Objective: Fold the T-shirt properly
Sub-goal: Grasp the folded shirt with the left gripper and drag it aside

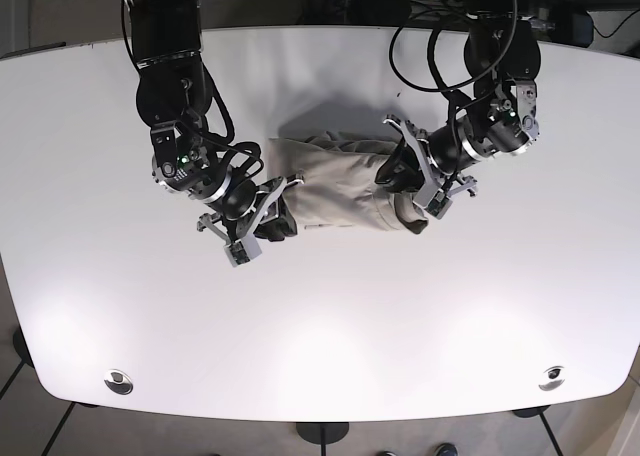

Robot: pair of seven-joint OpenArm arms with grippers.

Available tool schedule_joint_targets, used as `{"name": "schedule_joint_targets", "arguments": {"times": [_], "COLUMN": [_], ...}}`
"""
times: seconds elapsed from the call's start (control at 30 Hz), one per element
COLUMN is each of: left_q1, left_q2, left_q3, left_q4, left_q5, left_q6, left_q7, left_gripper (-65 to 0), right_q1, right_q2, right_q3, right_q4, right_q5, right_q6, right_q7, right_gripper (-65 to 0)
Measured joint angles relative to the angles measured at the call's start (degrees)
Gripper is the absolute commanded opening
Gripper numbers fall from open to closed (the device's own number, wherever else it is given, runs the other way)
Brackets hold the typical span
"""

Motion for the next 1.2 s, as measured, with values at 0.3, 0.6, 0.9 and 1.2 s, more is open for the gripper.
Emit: {"name": "schedule_joint_targets", "arguments": {"times": [0.3,0.6,0.9,1.2], "left_q1": [-0.3,-14.3,-33.7,-27.6], "left_q2": [-1.8,-3.7,-3.7,-4.2], "left_q3": [-0.5,-0.1,8.1,13.7], "left_q4": [-19.3,-32.8,-48.4,-27.6], "left_q5": [-2.4,-1.6,0.4,0.4], "left_q6": [-0.5,-1.0,0.3,20.1], "left_q7": [-10.1,-9.2,-11.2,-12.5], "left_gripper": [-54.6,-54.4,-51.7,-27.9], "right_q1": [0.5,-1.3,-8.7,-8.7], "right_q2": [0.7,1.7,1.8,1.7], "right_q3": [-0.3,-0.3,-10.2,-14.2], "right_q4": [-12.9,-12.7,-5.0,-3.2], "right_q5": [0.2,0.2,0.0,0.4], "right_q6": [2.62,3.5,4.04,-0.66], "right_q7": [9.4,10.0,9.3,9.6], "right_gripper": [-54.7,-54.9,-54.9,-54.9]}}
